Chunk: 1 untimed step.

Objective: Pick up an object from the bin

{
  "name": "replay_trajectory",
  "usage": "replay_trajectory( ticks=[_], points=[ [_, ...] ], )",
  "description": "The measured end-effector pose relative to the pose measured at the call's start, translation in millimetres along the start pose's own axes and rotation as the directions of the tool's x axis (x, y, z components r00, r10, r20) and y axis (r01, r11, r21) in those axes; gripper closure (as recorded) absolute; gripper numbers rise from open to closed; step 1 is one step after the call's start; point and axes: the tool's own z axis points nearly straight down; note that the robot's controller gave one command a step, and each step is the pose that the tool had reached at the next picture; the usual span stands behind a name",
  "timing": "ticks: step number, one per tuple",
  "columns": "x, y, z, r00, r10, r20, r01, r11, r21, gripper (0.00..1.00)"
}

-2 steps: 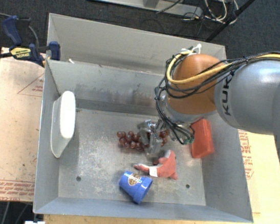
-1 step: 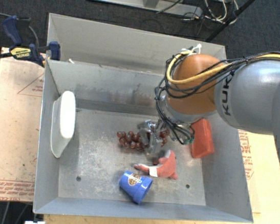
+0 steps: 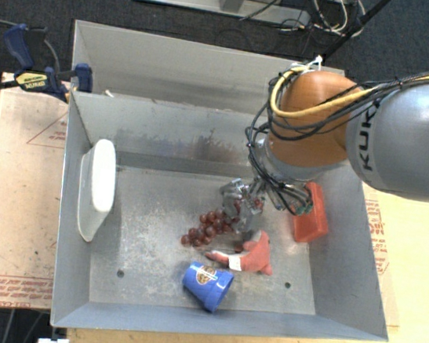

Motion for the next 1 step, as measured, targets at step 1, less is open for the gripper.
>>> replay_trajectory(
  ticks=[1],
  points=[
    [-5.7, -2.2, -37.2, 1.000, 0.004, 0.012, -0.004, 1.000, 0.006, 1.00]
  ],
)
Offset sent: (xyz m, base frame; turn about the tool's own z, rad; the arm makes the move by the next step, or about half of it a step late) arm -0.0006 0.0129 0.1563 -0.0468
